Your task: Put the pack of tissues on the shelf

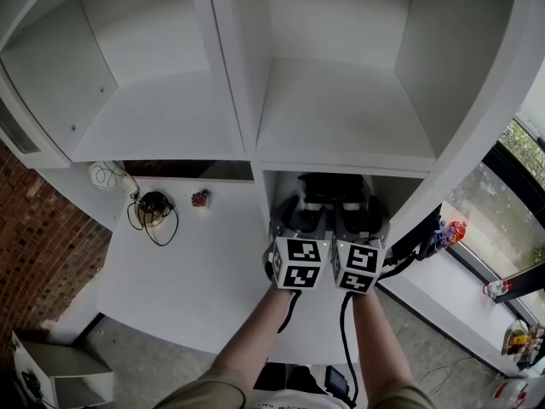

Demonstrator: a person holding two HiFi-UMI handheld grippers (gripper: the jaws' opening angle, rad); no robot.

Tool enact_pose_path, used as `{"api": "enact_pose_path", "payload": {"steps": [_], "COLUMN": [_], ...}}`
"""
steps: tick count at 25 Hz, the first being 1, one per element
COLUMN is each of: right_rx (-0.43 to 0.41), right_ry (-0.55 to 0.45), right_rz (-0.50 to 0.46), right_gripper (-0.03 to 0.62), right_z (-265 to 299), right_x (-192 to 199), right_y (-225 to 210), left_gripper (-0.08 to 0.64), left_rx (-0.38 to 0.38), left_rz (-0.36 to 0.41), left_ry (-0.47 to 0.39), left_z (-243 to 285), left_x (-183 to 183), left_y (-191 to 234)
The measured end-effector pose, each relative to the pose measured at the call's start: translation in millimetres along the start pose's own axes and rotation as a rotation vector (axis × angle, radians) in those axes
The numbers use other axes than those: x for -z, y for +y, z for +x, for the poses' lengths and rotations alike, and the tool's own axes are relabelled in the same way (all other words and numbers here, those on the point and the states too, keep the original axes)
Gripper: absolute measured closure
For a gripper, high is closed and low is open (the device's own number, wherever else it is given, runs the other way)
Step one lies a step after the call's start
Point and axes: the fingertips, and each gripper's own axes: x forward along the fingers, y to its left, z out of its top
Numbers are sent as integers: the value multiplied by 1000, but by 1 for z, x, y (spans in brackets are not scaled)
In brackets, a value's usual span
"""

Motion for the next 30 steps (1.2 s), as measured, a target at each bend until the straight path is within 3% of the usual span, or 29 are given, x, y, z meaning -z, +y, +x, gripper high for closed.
{"api": "enact_pose_path", "payload": {"steps": [21, 30], "right_rx": [-27, -18], "right_ry": [-56, -63], "right_rz": [63, 50], "right_gripper": [282, 370], "right_z": [-41, -86], "right_x": [-19, -25], "right_y": [6, 7], "left_gripper": [282, 340], "left_rx": [66, 71], "left_rz": [14, 13], "left_ry": [-77, -124], "left_z": [-39, -82], "left_x": [-23, -25], "left_y": [-9, -14]}}
